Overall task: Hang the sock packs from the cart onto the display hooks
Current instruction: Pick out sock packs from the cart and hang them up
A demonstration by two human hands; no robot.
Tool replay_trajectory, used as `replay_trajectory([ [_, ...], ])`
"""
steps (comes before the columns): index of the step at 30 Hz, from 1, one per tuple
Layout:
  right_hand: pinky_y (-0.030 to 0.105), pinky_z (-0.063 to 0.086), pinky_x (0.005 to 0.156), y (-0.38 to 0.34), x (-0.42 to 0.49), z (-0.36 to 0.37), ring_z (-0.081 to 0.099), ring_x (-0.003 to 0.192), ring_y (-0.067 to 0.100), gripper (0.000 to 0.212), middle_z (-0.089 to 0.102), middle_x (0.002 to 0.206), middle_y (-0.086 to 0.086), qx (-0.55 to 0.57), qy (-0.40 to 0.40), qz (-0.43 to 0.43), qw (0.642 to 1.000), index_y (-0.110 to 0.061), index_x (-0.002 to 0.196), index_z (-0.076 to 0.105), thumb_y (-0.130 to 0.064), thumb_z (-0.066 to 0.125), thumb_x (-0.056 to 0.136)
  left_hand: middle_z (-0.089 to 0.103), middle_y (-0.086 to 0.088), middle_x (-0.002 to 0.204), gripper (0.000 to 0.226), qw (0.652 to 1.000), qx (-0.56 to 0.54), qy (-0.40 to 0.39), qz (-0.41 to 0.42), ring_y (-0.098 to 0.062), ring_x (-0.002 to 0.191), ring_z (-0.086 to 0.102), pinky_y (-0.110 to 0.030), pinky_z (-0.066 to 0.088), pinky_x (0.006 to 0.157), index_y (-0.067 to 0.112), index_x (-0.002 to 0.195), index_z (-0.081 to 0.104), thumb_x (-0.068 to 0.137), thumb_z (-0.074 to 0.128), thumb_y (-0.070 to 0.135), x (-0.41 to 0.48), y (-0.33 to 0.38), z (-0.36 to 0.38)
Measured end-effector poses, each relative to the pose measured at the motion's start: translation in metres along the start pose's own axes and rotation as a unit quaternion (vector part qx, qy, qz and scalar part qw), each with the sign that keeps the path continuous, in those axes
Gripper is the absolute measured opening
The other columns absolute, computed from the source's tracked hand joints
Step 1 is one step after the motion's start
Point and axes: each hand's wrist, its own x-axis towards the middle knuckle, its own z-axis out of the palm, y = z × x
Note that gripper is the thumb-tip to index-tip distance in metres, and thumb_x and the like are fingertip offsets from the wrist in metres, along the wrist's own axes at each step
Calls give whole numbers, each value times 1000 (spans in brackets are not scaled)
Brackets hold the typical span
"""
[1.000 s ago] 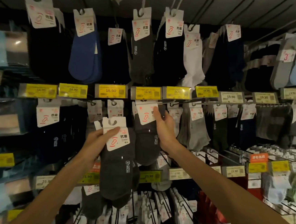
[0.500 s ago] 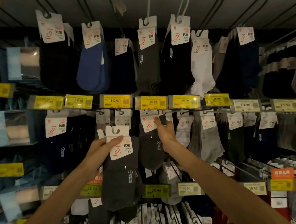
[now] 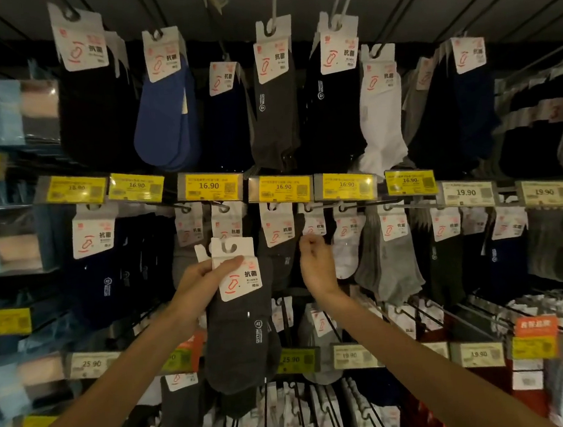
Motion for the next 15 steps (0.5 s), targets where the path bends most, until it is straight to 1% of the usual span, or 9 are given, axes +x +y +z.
replay_trajectory([
  [1,33,47,89,1,-14,-5,60,101,19,26,64,102,3,26,-27,-8,999,-17,106,60,-33,40,104,77,-10,96,24,1000,0,-3,-2,-27,94,73,-39,57,86,12,103,75,84,75,27,0,-1,2],
  [3,32,52,76,-3,-40,-14,66,83,15,34,68,82,0,63,-112,7,992,-13,96,64,-39,43,102,76,-12,95,24,1000,-2,-17,-5,-28,93,73,-41,57,88,11,102,75,85,74,29,-3,-4,8],
  [4,32,54,68,-6,-51,-18,67,78,16,37,68,80,0,74,-158,17,985,-11,98,64,-43,45,101,76,-12,95,25,1000,-3,-24,-4,-27,91,73,-40,57,86,10,101,75,85,74,29,-5,-5,12],
  [6,27,56,58,-11,-67,-21,69,79,12,29,69,88,-3,93,-213,36,972,-15,105,60,-43,55,96,77,-12,93,24,1000,-4,-30,8,-23,84,73,-33,58,74,9,98,75,86,73,30,-8,-7,21],
  [7,26,57,58,-15,-73,-22,69,84,11,29,69,95,-4,107,-219,52,968,-17,110,56,-40,62,93,77,-10,91,23,999,0,-28,16,-20,80,74,-29,58,68,10,96,76,86,72,31,-10,-8,25],
  [9,26,59,70,-17,-77,-21,67,95,8,46,66,107,-4,119,-205,72,969,-17,119,49,-33,74,84,77,-6,88,22,999,11,-29,33,-15,77,74,-23,56,62,13,94,76,88,71,33,-13,-8,32],
  [10,28,60,77,-17,-77,-22,66,97,7,52,66,109,-4,124,-198,79,969,-17,121,48,-29,79,80,77,-5,88,23,998,16,-32,42,-14,79,74,-23,56,62,13,95,76,88,71,34,-13,-9,35],
  [12,32,58,84,-17,-78,-24,66,99,9,57,66,112,-2,142,-188,90,968,-16,122,48,-23,82,77,77,-5,90,21,997,24,-34,62,-15,81,74,-23,57,63,14,95,76,88,71,33,-15,-9,38],
  [15,28,57,87,-13,-80,-28,67,104,10,54,67,116,0,167,-186,67,966,-16,122,50,-22,80,79,77,-5,91,22,995,30,-27,86,-17,85,74,-26,59,69,14,96,77,87,72,33,-17,-10,39],
])
